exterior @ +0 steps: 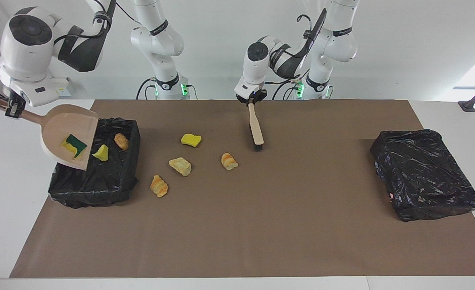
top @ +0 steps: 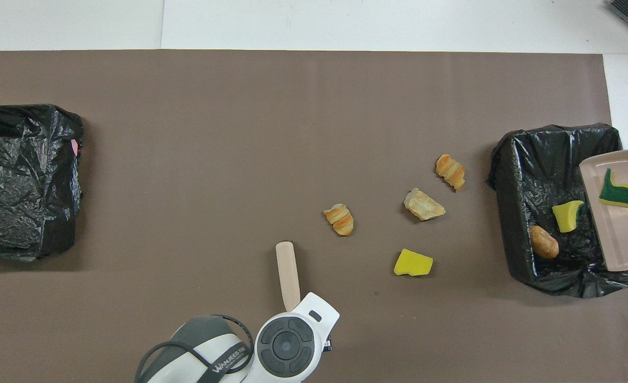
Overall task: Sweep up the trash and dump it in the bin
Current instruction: 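Tilt the dustpan with the right gripper to dump items into the bin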
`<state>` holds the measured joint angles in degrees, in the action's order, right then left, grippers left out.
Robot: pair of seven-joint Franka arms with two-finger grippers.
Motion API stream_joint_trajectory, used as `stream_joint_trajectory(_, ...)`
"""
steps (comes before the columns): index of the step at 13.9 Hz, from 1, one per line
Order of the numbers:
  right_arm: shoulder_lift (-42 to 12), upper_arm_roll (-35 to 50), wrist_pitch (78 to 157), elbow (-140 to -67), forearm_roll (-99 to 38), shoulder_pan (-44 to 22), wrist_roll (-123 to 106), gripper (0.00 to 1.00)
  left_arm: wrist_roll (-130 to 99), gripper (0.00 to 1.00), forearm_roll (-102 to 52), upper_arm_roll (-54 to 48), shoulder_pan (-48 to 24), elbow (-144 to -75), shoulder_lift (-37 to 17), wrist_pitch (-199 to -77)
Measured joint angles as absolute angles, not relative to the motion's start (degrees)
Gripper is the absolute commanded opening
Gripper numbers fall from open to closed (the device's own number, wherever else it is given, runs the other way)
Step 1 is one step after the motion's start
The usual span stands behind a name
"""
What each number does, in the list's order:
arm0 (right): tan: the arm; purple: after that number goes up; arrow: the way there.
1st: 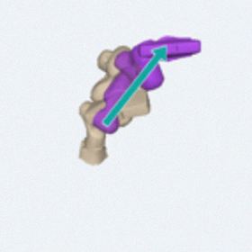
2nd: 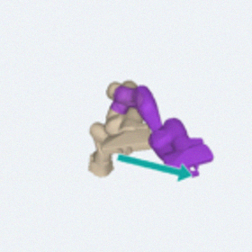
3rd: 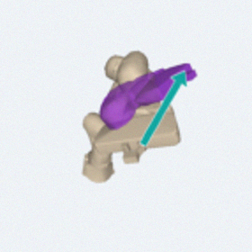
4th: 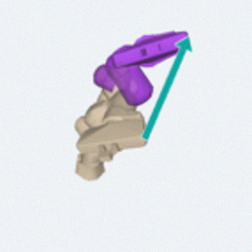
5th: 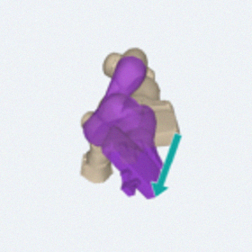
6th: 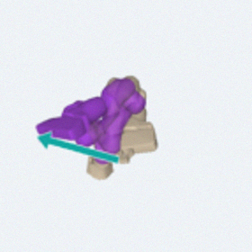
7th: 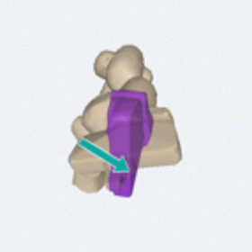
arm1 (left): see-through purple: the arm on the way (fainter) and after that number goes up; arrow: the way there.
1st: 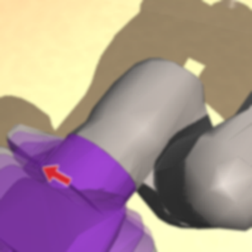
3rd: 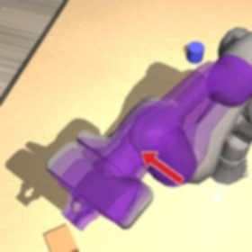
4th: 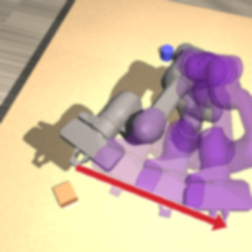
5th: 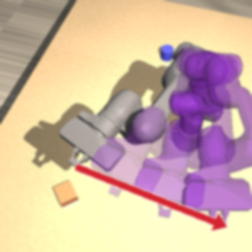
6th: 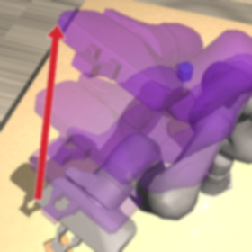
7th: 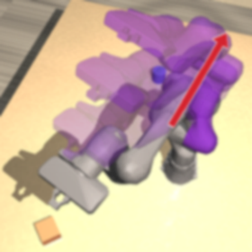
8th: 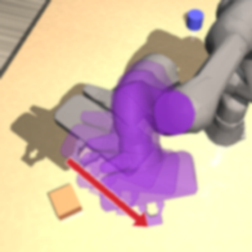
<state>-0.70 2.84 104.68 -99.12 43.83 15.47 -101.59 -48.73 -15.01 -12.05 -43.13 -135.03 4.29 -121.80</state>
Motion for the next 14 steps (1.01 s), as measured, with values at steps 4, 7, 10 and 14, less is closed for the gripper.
stream_joint_trajectory(4, 0.63, 2.98, 101.34, -99.13, 49.74, 12.20, -99.35, 0.00, -46.51, 0.00, -15.01, -11.98, -43.13, -135.29, 4.29, -122.30)
stream_joint_trajectory(7, 0.97, 3.05, 101.00, -99.21, 50.24, 11.86, -98.78, 0.00, -46.13, 0.01, -15.01, -11.92, -43.12, -135.51, 4.29, -122.49)
stream_joint_trajectory(10, 1.78, 3.05, 101.00, -99.21, 50.46, 11.86, -98.78, 0.00, -46.14, 0.20, -15.01, -11.71, -43.12, -136.12, 4.29, -123.90)
stream_joint_trajectory(14, 2.34, 3.51, 100.93, -99.23, 48.12, 11.82, -98.76, 0.00, -46.17, 0.36, -15.01, -11.62, -43.12, -136.65, 4.29, -124.85)
